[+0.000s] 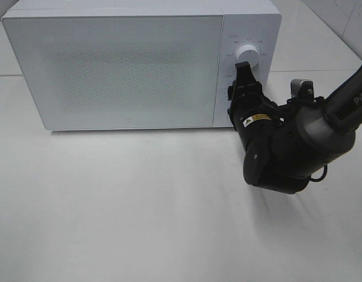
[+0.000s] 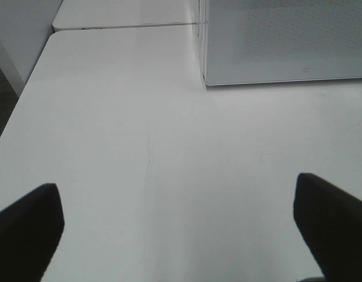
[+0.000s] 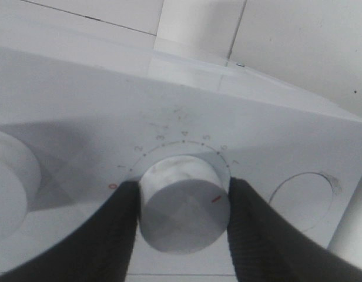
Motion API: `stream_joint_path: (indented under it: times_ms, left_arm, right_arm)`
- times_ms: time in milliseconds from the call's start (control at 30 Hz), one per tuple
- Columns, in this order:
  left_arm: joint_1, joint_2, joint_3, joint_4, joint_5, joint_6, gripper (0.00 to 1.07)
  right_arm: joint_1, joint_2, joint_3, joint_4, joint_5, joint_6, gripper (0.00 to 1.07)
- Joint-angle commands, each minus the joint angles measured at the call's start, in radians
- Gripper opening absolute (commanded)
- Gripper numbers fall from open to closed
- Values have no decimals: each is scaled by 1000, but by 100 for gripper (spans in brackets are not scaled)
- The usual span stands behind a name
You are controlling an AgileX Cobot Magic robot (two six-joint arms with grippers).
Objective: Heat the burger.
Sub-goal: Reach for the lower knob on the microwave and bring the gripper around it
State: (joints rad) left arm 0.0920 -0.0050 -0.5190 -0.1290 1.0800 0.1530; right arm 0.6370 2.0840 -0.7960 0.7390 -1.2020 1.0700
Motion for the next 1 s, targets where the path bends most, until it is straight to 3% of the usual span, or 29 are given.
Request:
stream_joint_path:
  times_ms: [33, 500, 633, 700, 733, 767, 833, 867, 1000]
  left_arm:
    - [2, -22, 3, -5, -10, -5, 100]
    - [2, -22, 3, -5, -10, -5, 100]
    - [2, -22, 3, -5, -10, -5, 100]
    - [2, -22, 3, -5, -10, -5, 100]
    - [2, -22, 3, -5, -10, -5, 100]
    - [2, -22, 3, -5, -10, -5, 100]
    - [2, -22, 3, -5, -10, -5, 100]
    - [2, -22, 3, -5, -10, -5, 100]
    - [2, -22, 3, -5, -10, -5, 100]
  right_arm:
    - [18, -15, -57, -340, -197, 46, 10]
    - [18, -15, -57, -330, -197, 85, 11]
    - [18, -15, -57, -314, -197, 82, 15]
    - [18, -15, -57, -279, -197, 77, 30]
    - [18, -15, -57, -279, -197, 77, 30]
    - [18, -15, -56, -235, -195, 77, 43]
    - [18, -15, -55, -219, -195, 77, 49]
    - [18, -21, -52, -197, -194, 72, 60]
    - [18, -45, -19, -145, -194, 30, 72]
